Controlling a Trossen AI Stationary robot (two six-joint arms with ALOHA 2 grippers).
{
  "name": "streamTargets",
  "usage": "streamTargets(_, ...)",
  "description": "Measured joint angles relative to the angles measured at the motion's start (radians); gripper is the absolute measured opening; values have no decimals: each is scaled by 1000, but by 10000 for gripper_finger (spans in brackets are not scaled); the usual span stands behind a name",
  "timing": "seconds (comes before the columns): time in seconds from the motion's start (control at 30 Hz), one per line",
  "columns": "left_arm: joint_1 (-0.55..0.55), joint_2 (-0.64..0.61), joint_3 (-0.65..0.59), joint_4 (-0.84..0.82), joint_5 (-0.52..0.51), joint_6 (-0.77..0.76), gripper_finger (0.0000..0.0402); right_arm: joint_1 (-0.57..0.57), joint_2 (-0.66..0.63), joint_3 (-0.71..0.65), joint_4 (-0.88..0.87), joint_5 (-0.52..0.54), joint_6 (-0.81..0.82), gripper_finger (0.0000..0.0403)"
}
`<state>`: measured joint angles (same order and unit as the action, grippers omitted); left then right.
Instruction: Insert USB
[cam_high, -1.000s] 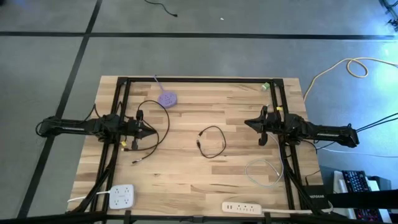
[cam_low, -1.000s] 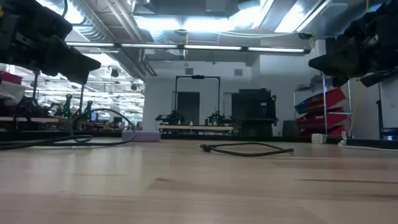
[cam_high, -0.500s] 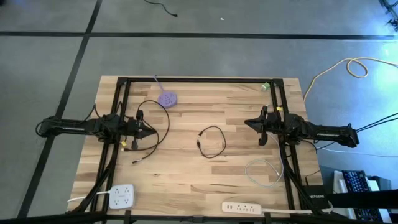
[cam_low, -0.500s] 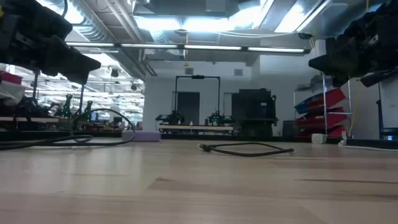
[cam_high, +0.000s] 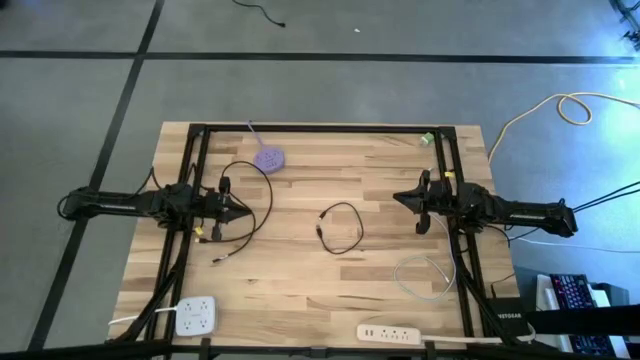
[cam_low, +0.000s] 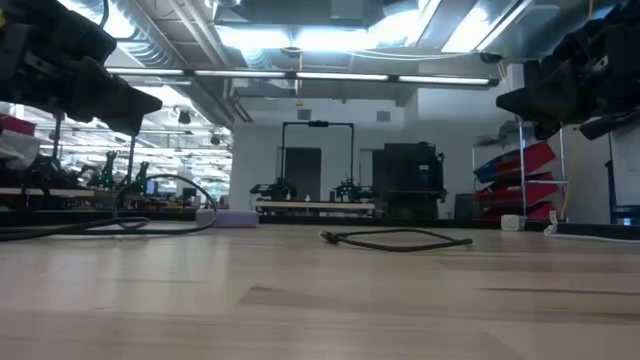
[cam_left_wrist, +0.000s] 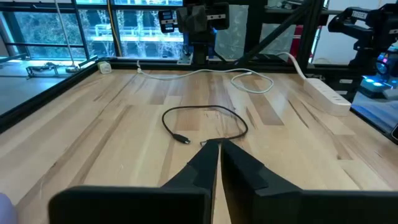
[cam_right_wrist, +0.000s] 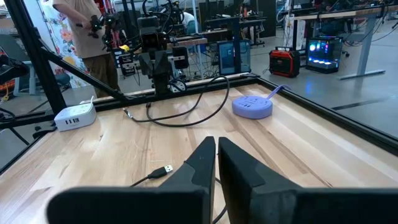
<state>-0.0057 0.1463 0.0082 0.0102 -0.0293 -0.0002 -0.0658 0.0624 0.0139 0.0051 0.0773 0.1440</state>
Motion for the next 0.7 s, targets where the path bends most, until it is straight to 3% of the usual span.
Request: streamTargets(0.7, 0, 0, 0, 0, 0, 0, 5, 0, 0, 0, 0, 0, -21, 3)
